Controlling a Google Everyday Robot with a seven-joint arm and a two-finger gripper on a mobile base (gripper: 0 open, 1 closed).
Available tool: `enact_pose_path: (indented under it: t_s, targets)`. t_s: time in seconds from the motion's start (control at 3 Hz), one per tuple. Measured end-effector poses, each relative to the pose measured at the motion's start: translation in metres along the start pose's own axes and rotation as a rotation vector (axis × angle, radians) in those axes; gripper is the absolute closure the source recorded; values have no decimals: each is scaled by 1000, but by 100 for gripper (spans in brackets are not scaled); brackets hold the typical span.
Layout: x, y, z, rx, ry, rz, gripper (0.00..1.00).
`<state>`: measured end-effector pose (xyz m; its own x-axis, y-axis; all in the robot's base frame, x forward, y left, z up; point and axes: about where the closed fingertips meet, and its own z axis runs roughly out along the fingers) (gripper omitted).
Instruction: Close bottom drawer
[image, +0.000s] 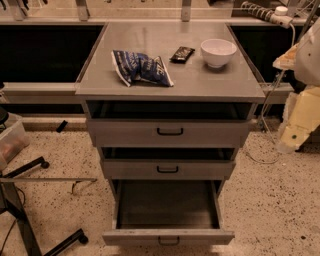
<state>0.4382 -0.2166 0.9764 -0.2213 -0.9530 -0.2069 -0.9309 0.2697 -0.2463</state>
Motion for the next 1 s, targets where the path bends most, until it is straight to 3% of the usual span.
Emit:
enact_pose_path:
  t_s: [0.67, 1.0]
  targets:
    - [-2, 1, 1, 16, -18, 18, 0]
    - [-7, 20, 31, 3, -88, 69, 0]
